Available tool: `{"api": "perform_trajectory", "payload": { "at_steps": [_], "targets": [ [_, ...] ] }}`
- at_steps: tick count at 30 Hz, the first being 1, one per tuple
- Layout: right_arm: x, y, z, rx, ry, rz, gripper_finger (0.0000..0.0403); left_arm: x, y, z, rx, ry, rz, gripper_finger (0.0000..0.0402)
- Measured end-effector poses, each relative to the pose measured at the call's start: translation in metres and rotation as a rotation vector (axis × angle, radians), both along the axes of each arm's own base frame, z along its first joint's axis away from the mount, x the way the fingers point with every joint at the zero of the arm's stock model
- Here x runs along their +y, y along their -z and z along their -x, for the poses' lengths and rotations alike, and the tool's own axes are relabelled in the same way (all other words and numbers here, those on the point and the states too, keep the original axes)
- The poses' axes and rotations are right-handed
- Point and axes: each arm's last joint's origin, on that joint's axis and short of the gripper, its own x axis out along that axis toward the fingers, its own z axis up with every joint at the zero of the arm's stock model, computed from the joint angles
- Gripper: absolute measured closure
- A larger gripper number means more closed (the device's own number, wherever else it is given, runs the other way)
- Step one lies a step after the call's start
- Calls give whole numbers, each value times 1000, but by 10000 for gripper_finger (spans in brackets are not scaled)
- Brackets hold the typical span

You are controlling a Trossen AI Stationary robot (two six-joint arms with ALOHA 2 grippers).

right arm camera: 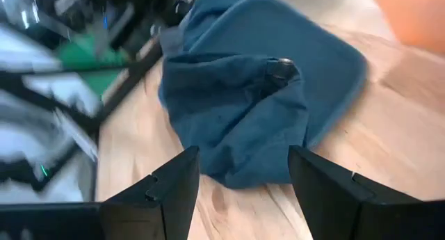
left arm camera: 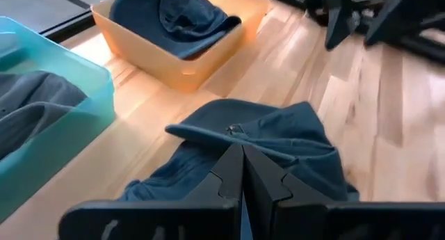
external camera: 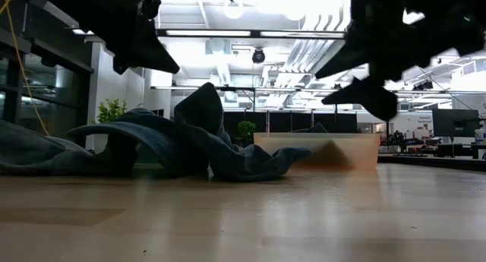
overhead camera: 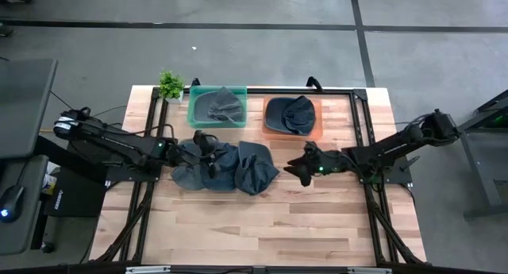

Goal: Pick & Place hat
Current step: Put the right blue cap into the orange bin

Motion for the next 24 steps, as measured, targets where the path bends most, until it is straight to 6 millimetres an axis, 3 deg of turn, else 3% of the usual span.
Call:
{"api": "perform_trajectory", "payload": {
  "at_steps": [9, 14, 24],
  "targets": [
    [16, 10, 11, -70, 199, -112, 190, -4, 26, -18, 103, 20, -21, 401],
    [26, 19, 11, -84, 279, -203, 190, -6, 32, -23, 109, 38, -15, 401],
    [44, 39, -14, -120, 264, -395, 190, -6, 32, -27, 93, 58, -43, 401]
  ]
}}
